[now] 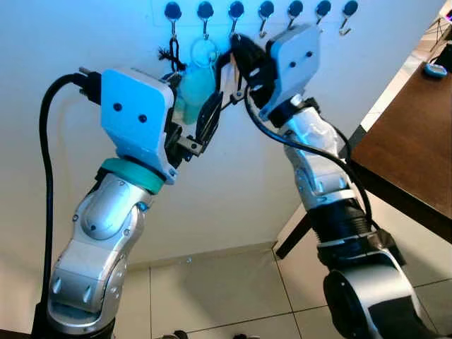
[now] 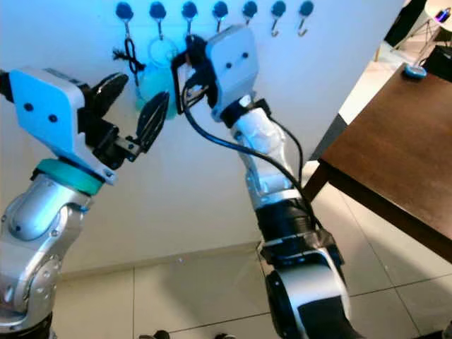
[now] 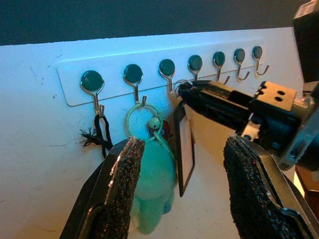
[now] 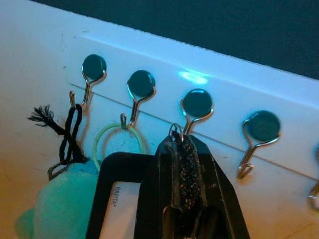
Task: Hang keys on a hook
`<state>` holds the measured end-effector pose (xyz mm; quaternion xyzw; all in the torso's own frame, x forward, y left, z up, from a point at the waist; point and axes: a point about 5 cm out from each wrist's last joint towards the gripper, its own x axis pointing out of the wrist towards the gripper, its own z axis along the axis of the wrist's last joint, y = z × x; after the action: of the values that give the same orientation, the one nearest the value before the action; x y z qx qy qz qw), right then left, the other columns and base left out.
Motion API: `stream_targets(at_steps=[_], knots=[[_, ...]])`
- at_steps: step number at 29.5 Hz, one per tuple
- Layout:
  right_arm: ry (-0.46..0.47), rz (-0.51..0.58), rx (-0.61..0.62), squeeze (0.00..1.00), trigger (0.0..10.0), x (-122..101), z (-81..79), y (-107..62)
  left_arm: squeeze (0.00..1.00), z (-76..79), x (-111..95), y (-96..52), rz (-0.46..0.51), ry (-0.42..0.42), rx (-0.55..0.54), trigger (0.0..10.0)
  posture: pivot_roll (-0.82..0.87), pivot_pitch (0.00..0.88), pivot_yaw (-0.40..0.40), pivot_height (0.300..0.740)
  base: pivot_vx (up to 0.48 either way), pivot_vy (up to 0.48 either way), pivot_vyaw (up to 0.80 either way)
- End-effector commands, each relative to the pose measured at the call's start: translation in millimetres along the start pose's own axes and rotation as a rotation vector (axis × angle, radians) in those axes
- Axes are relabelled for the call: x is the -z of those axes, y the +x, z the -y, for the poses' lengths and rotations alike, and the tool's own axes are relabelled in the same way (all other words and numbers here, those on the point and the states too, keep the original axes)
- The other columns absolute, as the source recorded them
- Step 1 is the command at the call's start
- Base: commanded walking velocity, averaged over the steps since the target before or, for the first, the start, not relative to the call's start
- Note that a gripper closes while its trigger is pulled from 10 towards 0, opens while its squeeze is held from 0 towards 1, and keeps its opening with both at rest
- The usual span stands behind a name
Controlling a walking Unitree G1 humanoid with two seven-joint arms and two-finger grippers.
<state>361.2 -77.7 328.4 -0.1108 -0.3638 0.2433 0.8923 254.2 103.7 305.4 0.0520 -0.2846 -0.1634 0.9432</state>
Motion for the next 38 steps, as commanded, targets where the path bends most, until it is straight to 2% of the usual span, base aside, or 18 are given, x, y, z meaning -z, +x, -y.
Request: stream_targets(at_steps=[1,7,17,21,31,34,38], knots=[[0.001,0.014,0.025,0.0,10.0,-2,4.8,-4.0,0.0,2.6,-1,-0.8,0.005,-0.001,0.008,10.0,-0.02,0.122,0.057,0.74,0.0,0.0,0.0],[-0.01,0.005,0.027,0.0,10.0,-1,6.9,-5.5,0.0,3.2,-1,0.0,0.007,-0.004,0.011,10.0,-0.02,0.121,0.058,0.74,0.0,0.0,0.0],[-0.024,-0.014,0.036,0.0,10.0,-1,9.2,11.0,0.0,3.3,-2,-0.8,0.01,0.0,0.009,10.0,-0.01,0.11,0.05,0.74,0.0,0.0,0.0],[-0.022,-0.014,0.03,0.0,10.0,-2,8.0,12.3,0.0,3.4,-2,-1.1,0.01,0.001,0.009,10.0,-0.01,0.11,0.049,0.74,0.0,0.0,0.0],[-0.038,-0.042,-0.065,0.0,10.0,4,-3.5,14.5,0.0,3.2,-3,-0.9,0.012,0.0,0.008,10.0,-0.01,0.109,0.048,0.74,0.0,0.0,0.0],[-0.066,-0.061,-0.12,0.0,10.0,10,-11.5,8.8,0.0,3.0,-3,-1.0,0.011,-0.001,0.007,10.0,-0.02,0.112,0.05,0.74,0.0,0.0,0.0],[-0.103,-0.088,-0.147,0.0,10.0,15,-13.8,5.6,0.0,3.0,-2,-0.9,0.011,-0.002,0.008,10.0,-0.02,0.11,0.05,0.74,0.0,0.0,0.0]])
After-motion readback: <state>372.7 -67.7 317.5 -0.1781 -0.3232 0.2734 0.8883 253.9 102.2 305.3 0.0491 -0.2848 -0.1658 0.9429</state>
